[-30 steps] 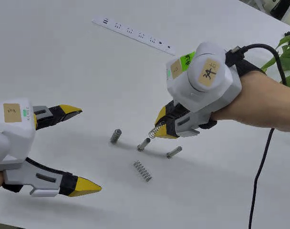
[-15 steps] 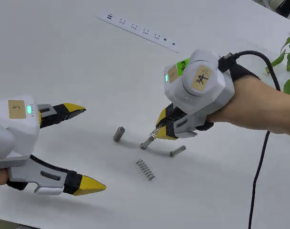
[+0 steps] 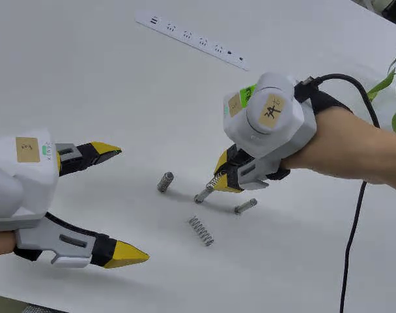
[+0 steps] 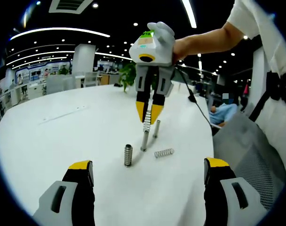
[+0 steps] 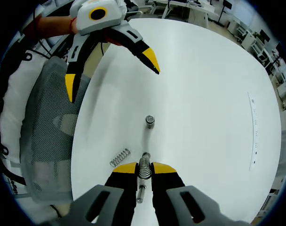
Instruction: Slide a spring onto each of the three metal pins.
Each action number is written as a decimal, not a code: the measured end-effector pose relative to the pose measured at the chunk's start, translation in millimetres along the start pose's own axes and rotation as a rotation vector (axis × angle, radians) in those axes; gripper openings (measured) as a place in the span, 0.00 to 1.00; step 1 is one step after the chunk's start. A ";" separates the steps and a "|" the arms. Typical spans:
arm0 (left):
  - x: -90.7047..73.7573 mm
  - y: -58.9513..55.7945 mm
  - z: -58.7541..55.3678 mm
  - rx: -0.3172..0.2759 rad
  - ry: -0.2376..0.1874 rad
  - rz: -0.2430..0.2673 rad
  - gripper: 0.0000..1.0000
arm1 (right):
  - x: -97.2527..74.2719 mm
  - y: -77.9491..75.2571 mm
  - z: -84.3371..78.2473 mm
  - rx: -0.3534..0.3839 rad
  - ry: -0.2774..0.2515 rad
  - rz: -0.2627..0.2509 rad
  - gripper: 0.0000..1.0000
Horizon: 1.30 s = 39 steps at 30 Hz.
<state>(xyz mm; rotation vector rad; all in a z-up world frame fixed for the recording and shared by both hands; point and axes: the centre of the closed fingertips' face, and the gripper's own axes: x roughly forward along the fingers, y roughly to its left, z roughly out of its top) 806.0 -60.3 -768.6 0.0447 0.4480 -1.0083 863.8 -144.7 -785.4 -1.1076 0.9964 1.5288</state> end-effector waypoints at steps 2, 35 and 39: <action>0.2 -0.1 -0.2 0.002 0.001 -0.001 0.99 | 1.3 0.1 -0.3 0.003 -0.002 -0.001 0.12; 3.2 -1.6 -6.8 -0.005 0.018 -0.012 0.97 | 45.5 -0.8 -10.1 0.019 -0.010 -0.041 0.12; 3.1 -1.4 -8.1 -0.009 0.021 -0.011 0.97 | 48.3 -1.6 -12.0 0.011 -0.004 -0.047 0.12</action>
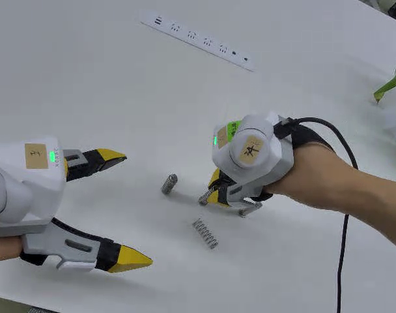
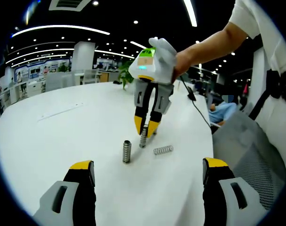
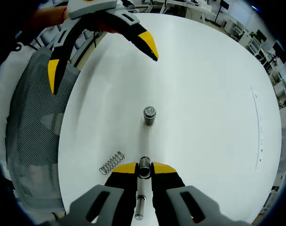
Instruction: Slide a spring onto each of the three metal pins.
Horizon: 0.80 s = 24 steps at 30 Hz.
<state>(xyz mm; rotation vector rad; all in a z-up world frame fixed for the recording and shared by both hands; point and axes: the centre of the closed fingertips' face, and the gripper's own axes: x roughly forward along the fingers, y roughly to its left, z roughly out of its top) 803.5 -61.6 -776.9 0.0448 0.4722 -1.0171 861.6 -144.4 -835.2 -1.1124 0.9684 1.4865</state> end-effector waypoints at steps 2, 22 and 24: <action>-0.3 0.1 -0.2 -0.003 0.000 0.001 0.97 | 2.8 0.7 -0.9 0.000 0.001 0.001 0.12; -2.1 -0.3 -2.1 -0.014 0.001 0.005 0.96 | 8.2 0.9 -1.4 -0.007 0.003 -0.001 0.13; -2.7 -0.5 -1.5 -0.014 0.000 0.006 0.96 | 8.8 0.7 -1.4 -0.003 0.000 -0.003 0.14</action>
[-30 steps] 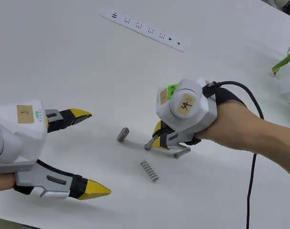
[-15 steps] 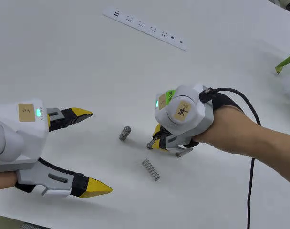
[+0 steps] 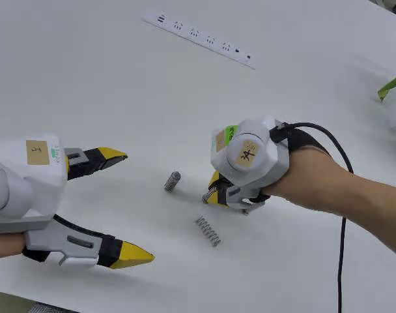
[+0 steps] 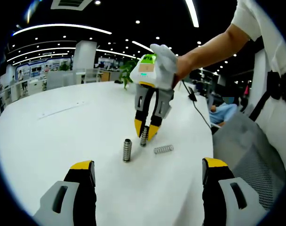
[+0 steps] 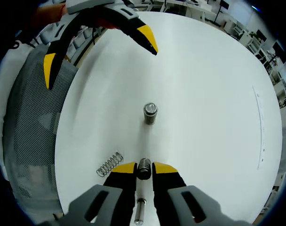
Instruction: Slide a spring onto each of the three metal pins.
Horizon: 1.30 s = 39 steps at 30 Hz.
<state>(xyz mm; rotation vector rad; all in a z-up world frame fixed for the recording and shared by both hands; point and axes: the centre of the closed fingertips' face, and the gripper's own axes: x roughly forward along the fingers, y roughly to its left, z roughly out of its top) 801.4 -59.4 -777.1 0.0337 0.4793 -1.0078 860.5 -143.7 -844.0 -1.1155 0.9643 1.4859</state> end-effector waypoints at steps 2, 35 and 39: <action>-0.5 0.2 -0.2 0.002 0.003 0.002 0.96 | 0.4 -0.6 -0.1 0.001 -0.002 -0.004 0.16; -17.9 -4.8 1.9 0.057 0.081 0.012 0.95 | -79.9 21.9 1.3 0.122 -0.259 -0.114 0.58; -19.9 -5.1 3.2 0.064 0.091 0.017 0.95 | -89.3 28.2 -4.3 0.184 -0.311 -0.132 0.62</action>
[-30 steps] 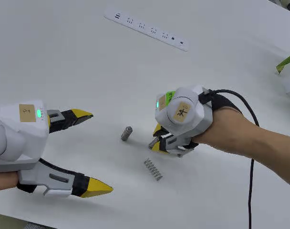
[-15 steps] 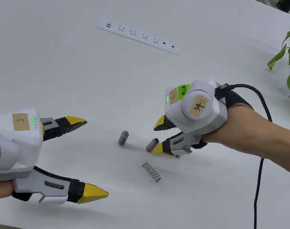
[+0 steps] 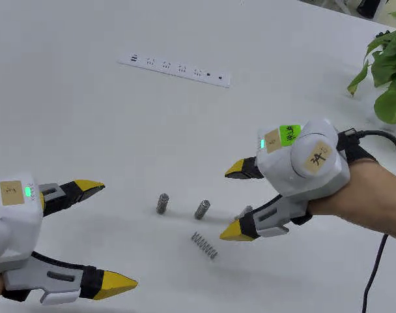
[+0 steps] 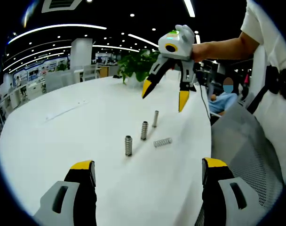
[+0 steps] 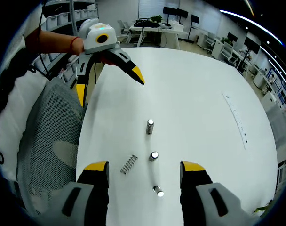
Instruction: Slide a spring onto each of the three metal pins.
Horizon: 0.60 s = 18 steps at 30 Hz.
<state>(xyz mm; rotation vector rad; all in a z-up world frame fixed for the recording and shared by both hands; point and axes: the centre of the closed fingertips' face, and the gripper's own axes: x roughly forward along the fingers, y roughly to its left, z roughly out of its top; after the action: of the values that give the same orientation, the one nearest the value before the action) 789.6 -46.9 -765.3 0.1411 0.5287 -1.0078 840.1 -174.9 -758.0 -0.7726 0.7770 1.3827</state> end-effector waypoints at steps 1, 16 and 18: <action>-0.5 0.1 -0.2 0.003 0.004 0.002 0.95 | -2.4 0.6 -1.3 0.012 -0.009 -0.004 0.63; -6.9 0.6 -9.0 0.022 0.074 0.011 0.94 | -25.9 22.6 -38.5 0.118 -0.110 -0.037 0.78; -7.2 -0.3 -8.7 0.028 0.084 0.009 0.93 | -27.3 25.3 -40.5 0.160 -0.149 -0.033 0.81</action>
<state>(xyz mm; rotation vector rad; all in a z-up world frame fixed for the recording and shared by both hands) 783.2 -38.5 -769.3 0.2118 0.5904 -1.0035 812.9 -222.8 -757.4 -0.5491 0.7450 1.3145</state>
